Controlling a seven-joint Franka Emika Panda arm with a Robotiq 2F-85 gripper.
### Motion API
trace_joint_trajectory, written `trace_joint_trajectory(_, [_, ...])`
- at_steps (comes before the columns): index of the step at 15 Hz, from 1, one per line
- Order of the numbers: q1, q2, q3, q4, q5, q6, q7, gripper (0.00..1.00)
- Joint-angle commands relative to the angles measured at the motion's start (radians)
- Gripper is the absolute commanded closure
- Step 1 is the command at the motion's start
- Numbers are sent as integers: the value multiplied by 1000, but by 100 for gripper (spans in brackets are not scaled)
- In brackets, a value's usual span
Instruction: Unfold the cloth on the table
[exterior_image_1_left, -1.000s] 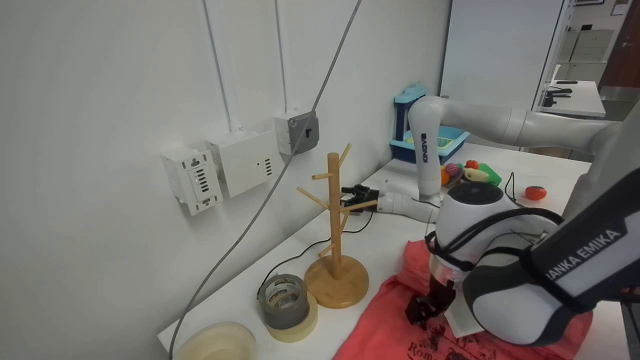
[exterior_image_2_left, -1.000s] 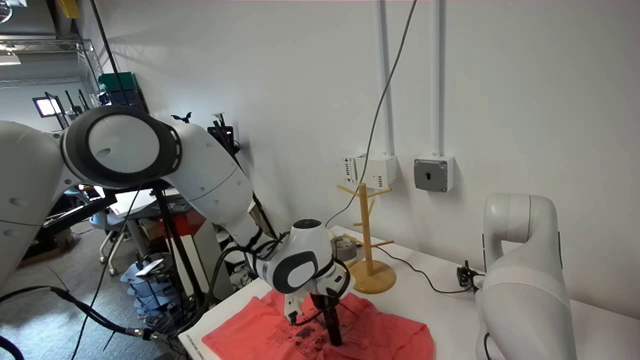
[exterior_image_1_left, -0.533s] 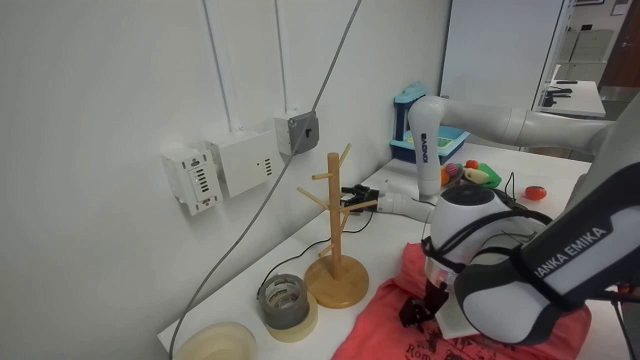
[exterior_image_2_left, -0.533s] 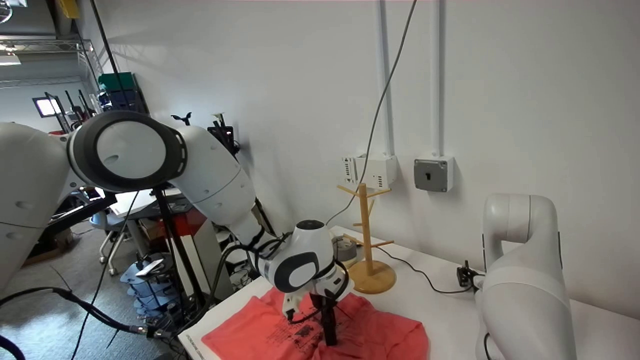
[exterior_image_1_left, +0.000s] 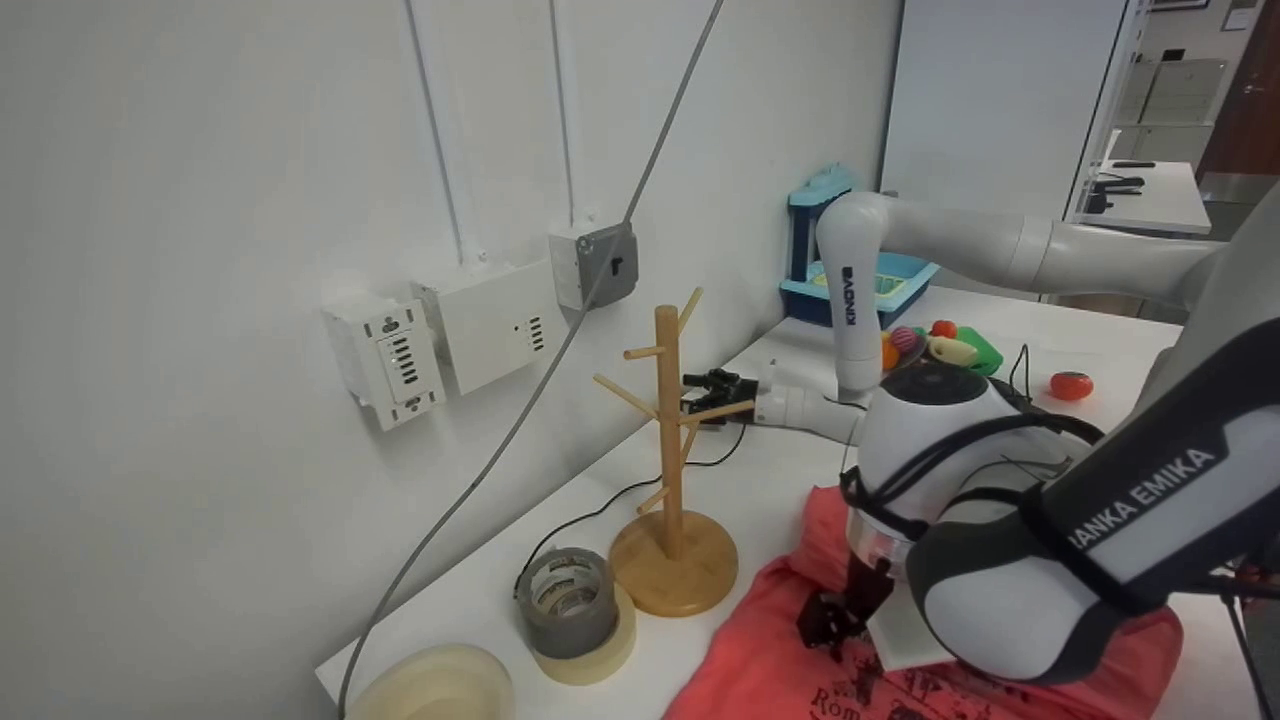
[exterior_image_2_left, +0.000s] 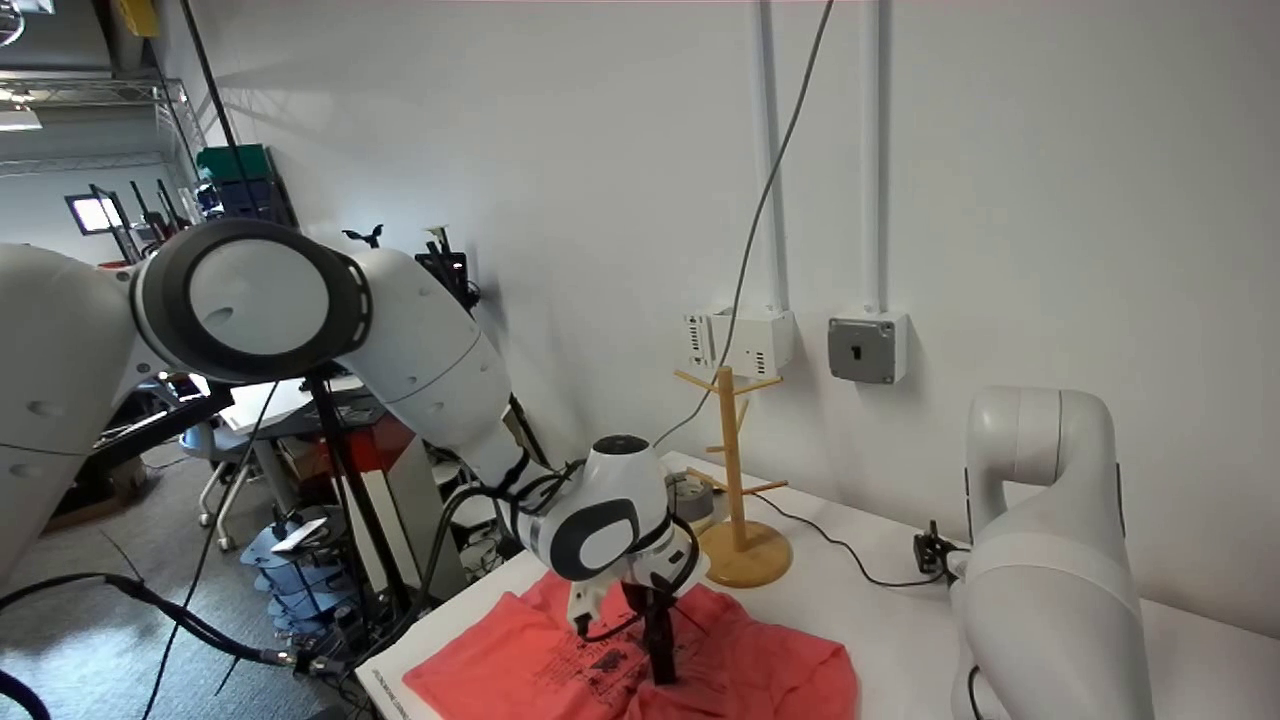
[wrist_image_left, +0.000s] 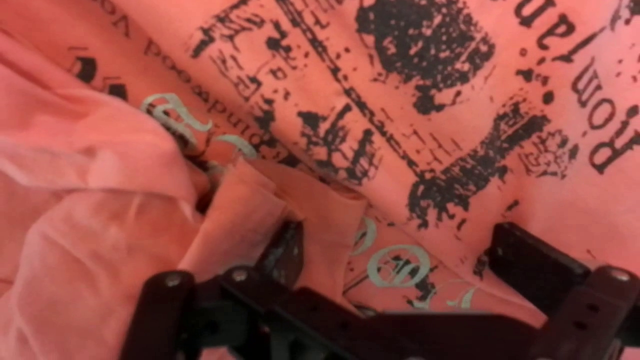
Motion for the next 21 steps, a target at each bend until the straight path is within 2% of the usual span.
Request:
trace_joint_trajectory(1, [15,-22,-20,-11,-38,-18,-2,0])
trace_joint_trajectory(7, [41,-173,-58,-111,-164,-163,-13,0])
trace_joint_trajectory(12, [-1,-326,-31,-209,-231,-241,-35,0])
trace_joint_trajectory(21, [-100,-602,9,-475,-245,-194,-163,0])
